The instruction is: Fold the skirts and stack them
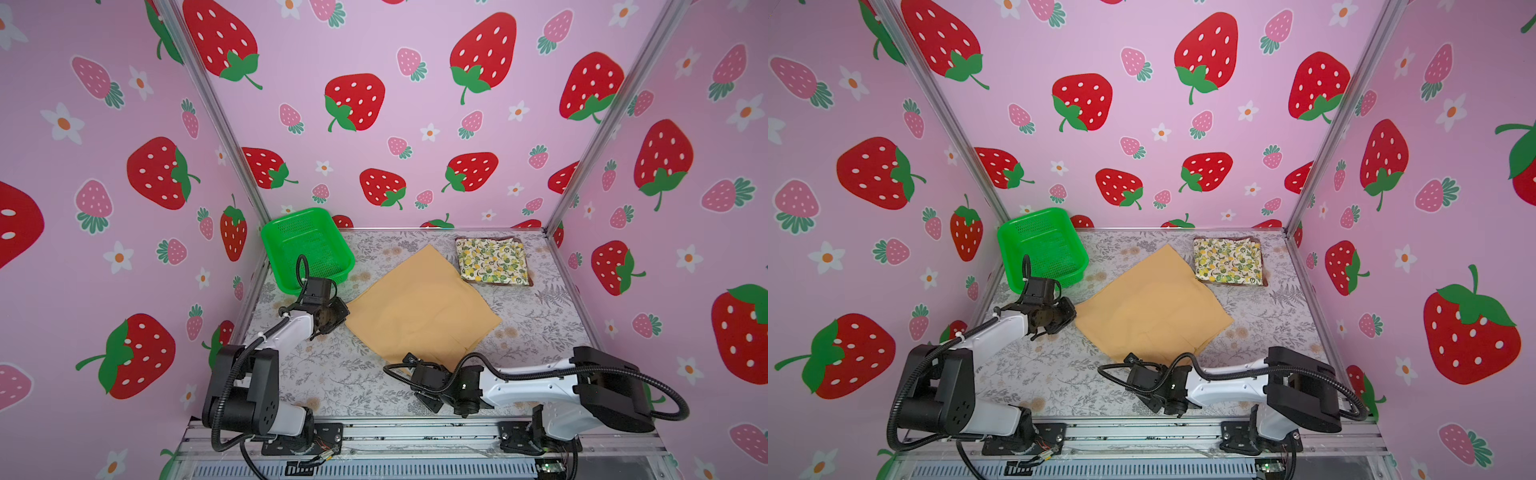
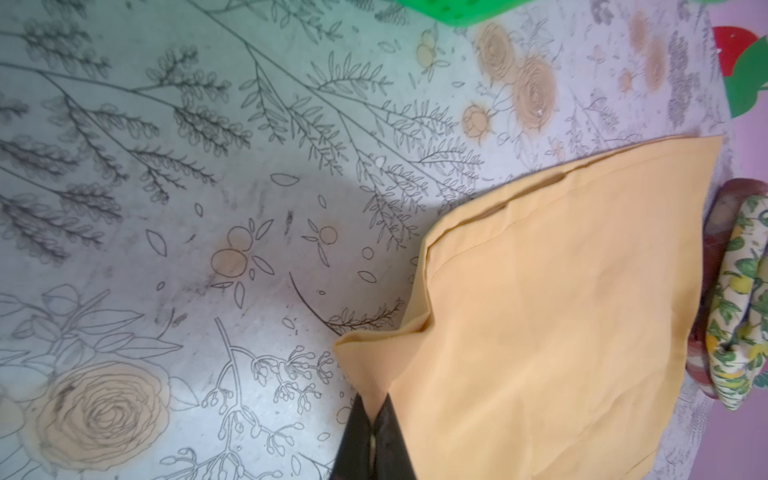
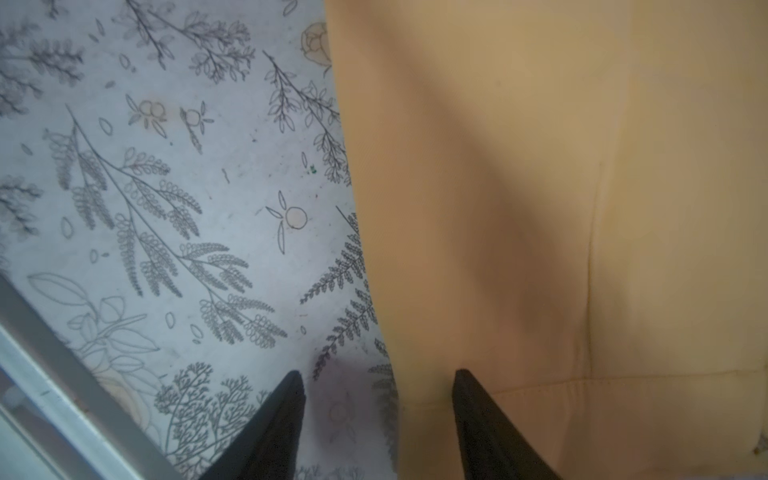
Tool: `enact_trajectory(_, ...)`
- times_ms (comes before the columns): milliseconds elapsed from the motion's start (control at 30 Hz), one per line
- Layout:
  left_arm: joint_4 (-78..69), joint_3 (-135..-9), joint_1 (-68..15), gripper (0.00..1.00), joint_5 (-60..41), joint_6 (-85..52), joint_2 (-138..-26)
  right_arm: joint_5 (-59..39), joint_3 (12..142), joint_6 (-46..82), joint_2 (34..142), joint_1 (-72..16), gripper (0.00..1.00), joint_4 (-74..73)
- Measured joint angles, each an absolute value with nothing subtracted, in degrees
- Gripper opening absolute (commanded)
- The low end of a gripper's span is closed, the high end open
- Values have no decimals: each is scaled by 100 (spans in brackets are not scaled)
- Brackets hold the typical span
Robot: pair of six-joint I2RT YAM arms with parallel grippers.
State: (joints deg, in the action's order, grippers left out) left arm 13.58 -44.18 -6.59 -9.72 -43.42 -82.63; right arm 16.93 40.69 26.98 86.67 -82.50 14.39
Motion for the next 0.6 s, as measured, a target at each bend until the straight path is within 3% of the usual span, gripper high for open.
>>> enact_trajectory(67, 1406, -4473, -659, 0, -989, -4333, -8263, 1691, 4066, 2716, 8731, -8252, 39, 1441)
enact_trajectory(600, 1706, -4705, -659, 0, -1009, -4318, -8298, 1684, 3848, 3002, 8600, -8259, 39, 1278)
